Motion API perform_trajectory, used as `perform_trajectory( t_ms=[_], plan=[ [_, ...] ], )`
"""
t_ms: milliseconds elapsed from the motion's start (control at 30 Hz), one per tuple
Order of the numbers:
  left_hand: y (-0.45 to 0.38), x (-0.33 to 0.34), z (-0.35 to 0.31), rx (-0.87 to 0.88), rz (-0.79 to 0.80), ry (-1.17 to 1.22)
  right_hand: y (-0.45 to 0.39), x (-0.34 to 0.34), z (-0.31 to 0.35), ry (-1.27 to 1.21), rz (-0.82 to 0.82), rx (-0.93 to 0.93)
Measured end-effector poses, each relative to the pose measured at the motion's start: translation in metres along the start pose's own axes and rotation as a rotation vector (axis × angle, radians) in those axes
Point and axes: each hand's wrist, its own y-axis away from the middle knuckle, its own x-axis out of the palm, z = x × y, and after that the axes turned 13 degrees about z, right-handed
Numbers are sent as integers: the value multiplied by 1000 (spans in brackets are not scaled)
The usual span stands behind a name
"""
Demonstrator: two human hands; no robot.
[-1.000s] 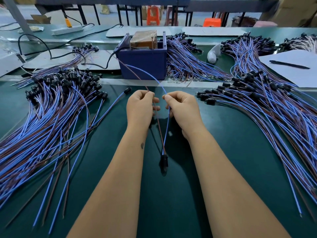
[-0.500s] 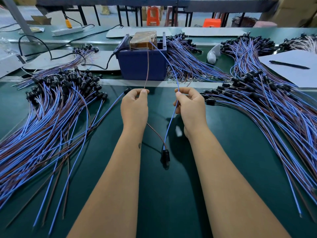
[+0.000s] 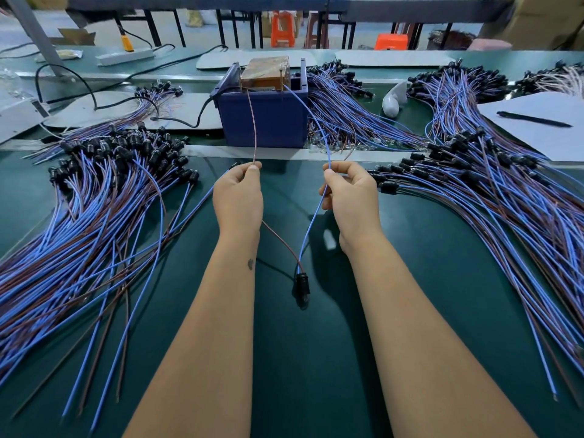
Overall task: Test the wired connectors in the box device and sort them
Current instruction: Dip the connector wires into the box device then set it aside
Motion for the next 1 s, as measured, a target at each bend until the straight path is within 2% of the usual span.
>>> perform_trajectory(
  t_ms=[1000],
  plan=[
    [1, 0, -1, 35, -52, 35, 3, 1, 3, 80, 39, 15]
  ],
)
